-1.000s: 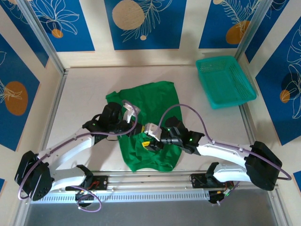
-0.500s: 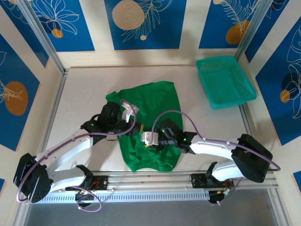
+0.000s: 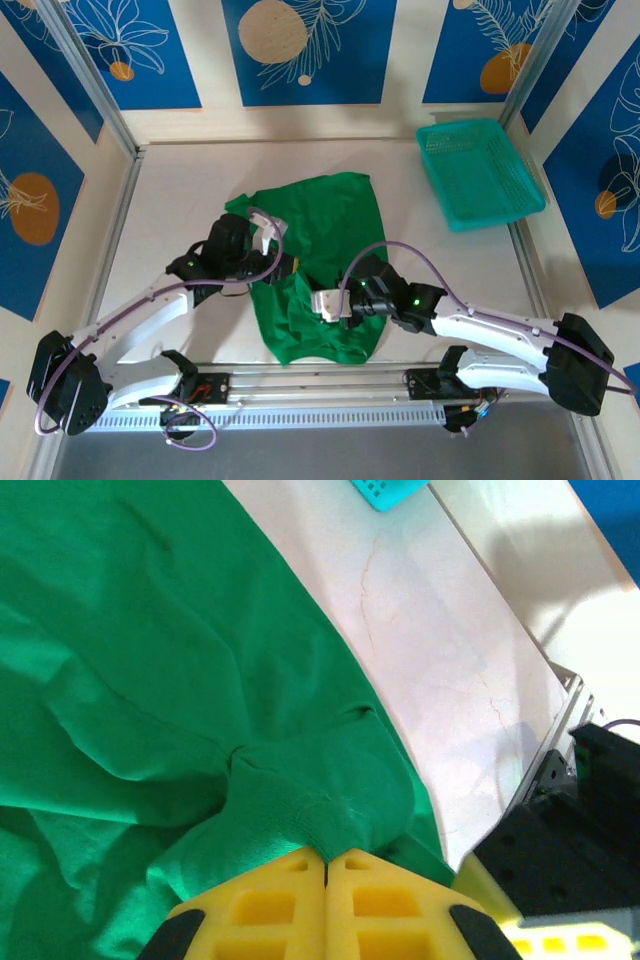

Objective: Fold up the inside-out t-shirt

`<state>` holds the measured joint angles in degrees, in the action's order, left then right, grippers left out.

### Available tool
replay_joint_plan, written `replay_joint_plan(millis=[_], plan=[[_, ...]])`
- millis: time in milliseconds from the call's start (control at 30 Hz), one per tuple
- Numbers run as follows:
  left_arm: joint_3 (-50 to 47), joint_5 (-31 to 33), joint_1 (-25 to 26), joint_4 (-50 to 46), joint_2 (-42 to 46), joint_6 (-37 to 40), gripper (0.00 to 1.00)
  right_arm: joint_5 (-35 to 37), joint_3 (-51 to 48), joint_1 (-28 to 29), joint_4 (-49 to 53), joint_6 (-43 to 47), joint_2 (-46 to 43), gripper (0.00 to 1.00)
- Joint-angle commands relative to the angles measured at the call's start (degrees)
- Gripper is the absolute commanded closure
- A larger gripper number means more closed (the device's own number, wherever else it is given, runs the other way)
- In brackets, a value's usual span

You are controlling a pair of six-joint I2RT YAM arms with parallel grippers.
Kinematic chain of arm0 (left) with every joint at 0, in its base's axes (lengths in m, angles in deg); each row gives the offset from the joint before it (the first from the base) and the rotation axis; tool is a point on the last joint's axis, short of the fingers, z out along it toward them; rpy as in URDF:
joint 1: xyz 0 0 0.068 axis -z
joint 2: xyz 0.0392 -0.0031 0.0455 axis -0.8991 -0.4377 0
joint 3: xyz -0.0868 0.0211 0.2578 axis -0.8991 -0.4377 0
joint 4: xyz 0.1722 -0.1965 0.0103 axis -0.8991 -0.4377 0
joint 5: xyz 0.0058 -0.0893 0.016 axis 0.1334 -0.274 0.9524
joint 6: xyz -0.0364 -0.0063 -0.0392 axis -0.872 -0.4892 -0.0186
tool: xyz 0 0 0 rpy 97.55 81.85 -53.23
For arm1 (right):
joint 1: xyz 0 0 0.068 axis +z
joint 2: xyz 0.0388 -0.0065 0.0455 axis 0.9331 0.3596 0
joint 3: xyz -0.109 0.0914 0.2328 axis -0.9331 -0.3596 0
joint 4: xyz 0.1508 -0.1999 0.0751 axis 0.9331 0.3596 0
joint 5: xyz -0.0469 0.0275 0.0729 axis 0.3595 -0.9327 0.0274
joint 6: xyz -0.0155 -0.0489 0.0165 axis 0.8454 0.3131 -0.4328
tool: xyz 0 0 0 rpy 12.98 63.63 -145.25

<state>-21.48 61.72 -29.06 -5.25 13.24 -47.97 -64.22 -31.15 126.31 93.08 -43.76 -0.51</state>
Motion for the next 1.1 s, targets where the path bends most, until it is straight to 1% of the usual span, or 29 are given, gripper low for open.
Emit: replay_joint_plan(millis=[0, 67, 133, 167, 233, 333, 367, 400, 433, 467, 500, 567, 600, 667, 733, 800, 900, 933, 1000, 1033, 1067], plan=[[1.3, 3.8, -1.3, 1.0, -0.8, -1.0, 1.00, 2.0, 4.2, 5.4, 9.2, 1.0, -0.2, 1.00], [1.4, 6.1, -1.3, 0.7, -1.6, -2.2, 1.00, 4.8, 9.2, 9.0, 17.5, -0.4, 1.7, 1.00], [2.0, 8.0, -1.4, -0.5, -2.5, -2.9, 1.00, 7.7, 12.1, 12.5, 23.9, -1.4, 3.9, 1.00], [2.2, 8.3, -1.3, -0.9, -2.7, -3.3, 1.00, 7.9, 13.7, 13.9, 26.7, -2.3, 5.5, 1.00], [2.1, 7.8, -1.3, -0.4, -2.9, -4.0, 1.00, 4.3, 16.2, 15.2, 31.5, -4.5, 8.8, 1.00], [1.2, 6.1, -1.3, 1.8, -3.0, -4.4, 1.00, 1.0, 16.5, 18.6, 32.0, -7.4, 13.7, 0.98], [1.5, 5.6, -1.4, 1.2, -3.2, -4.2, 1.00, -0.3, 16.6, 19.2, 31.8, -8.7, 15.4, 0.95], [1.9, 5.2, -1.3, 0.3, -3.4, -4.0, 1.00, -1.5, 17.0, 19.5, 32.0, -10.0, 16.8, 0.90], [2.1, 4.8, -1.3, -0.7, -3.4, -3.9, 1.00, -2.4, 17.4, 19.8, 31.8, -11.5, 18.3, 0.80], [1.8, 4.2, -1.4, -0.8, -3.3, -3.8, 1.00, -1.7, 17.7, 20.1, 30.9, -13.7, 19.3, 0.71], [1.0, 3.7, -1.3, -0.6, -2.9, -3.8, 1.00, -1.4, 18.1, 20.2, 30.7, -15.0, 20.0, 0.69], [-1.3, 3.4, -1.3, 0.5, -2.2, -3.4, 1.00, -3.8, 18.7, 19.5, 31.0, -15.7, 19.8, 0.68], [-2.2, 3.4, -1.3, 0.9, -1.9, -3.2, 1.00, -6.0, 18.9, 18.5, 31.0, -16.0, 19.2, 0.68], [-3.6, 3.5, -1.3, 0.3, -1.3, -3.1, 1.00, -13.0, 19.2, 16.0, 30.9, -16.2, 16.9, 0.67], [-5.1, 3.5, -1.3, 0.5, -0.5, -3.4, 1.00, -17.0, 18.5, 13.6, 29.8, -16.6, 14.3, 0.66], [-6.6, 4.3, -1.3, 0.5, 0.3, -3.2, 1.00, -18.2, 17.9, 10.8, 29.4, -17.7, 12.4, 0.66], [-7.1, 4.5, -1.3, -1.3, 1.1, -3.5, 1.00, -17.1, 15.9, 7.1, 26.7, -20.2, 8.9, 0.66], [-7.5, 3.8, -1.4, -1.0, 1.5, -4.2, 0.97, -18.4, 15.2, 5.8, 25.6, -20.8, 7.4, 0.66], [-9.8, -0.7, -1.3, 2.7, 2.2, -6.4, 0.68, -21.7, 13.6, 3.8, 22.8, -21.1, 4.8, 0.66], [-11.0, -4.4, -1.2, 6.2, 2.2, -8.0, 0.58, -23.0, 12.6, 3.0, 20.9, -21.5, 3.8, 0.67], [-11.9, -7.8, -1.2, 9.5, 1.8, -9.9, 0.51, -23.4, 11.6, 2.1, 18.4, -22.6, 3.1, 0.68]])
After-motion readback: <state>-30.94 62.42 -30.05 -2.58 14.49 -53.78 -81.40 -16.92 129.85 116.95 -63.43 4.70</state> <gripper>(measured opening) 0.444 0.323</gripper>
